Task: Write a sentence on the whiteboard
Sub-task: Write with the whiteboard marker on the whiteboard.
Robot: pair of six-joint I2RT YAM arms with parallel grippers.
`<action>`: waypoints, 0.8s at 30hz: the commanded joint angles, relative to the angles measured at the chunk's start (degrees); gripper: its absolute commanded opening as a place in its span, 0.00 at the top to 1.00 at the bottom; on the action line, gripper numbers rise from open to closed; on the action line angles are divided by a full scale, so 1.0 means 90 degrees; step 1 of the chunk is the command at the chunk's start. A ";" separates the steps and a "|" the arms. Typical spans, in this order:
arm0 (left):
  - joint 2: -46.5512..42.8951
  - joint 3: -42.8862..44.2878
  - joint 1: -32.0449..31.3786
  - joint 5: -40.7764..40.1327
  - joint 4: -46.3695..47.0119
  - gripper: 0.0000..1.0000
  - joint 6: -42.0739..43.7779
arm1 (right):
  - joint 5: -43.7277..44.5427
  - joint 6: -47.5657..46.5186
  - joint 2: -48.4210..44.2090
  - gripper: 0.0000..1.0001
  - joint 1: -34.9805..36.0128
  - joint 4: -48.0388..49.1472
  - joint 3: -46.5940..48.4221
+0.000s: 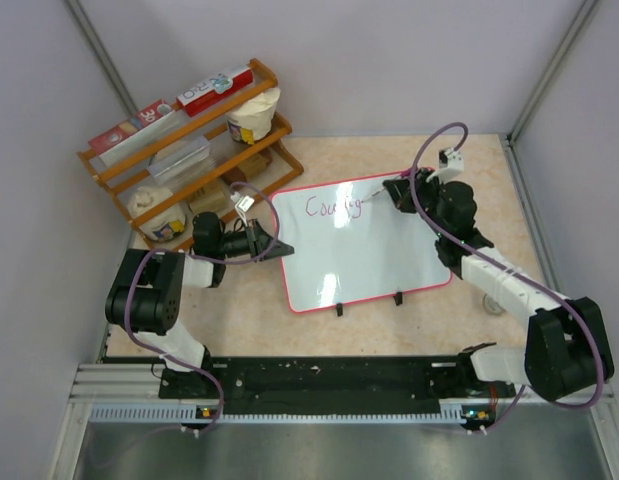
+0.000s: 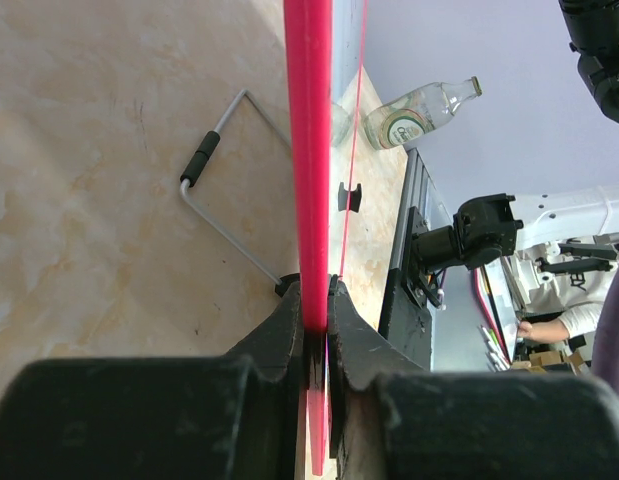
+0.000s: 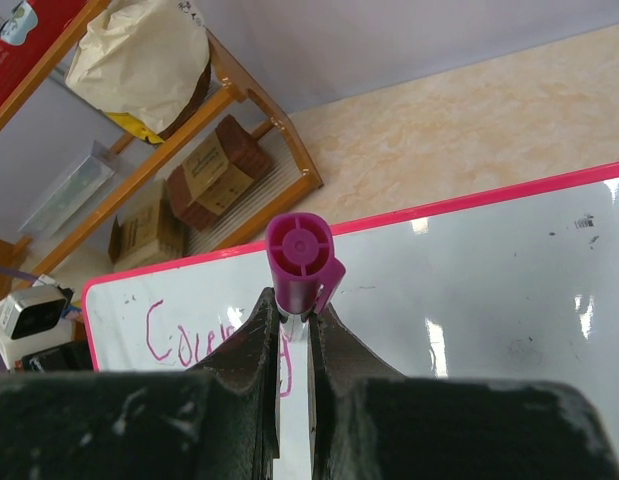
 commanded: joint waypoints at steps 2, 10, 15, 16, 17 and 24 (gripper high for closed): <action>-0.0104 0.0104 0.0000 -0.0319 0.0103 1.00 0.0471 | 0.0144 -0.0069 -0.0005 1.00 -0.0217 0.0182 -0.0012; -0.0104 0.0105 0.0000 -0.0319 0.0113 1.00 0.0481 | 0.0154 -0.0079 -0.0044 1.00 -0.0334 0.0162 -0.0022; -0.0104 0.0114 -0.0010 -0.0319 0.0103 1.00 0.0481 | 0.0105 -0.0040 0.0044 1.00 -0.0325 0.0182 0.0095; -0.0104 0.0105 0.0000 -0.0319 0.0103 1.00 0.0481 | 0.0096 -0.0021 0.0063 1.00 -0.0325 0.0192 0.0134; -0.0104 0.0104 0.0000 -0.0328 0.0103 1.00 0.0481 | 0.0086 0.0009 0.0083 1.00 -0.0325 0.0201 0.0153; -0.0104 0.0104 0.0000 -0.0319 0.0093 1.00 0.0481 | -0.0051 0.0126 0.0180 1.00 -0.0325 0.0348 0.0202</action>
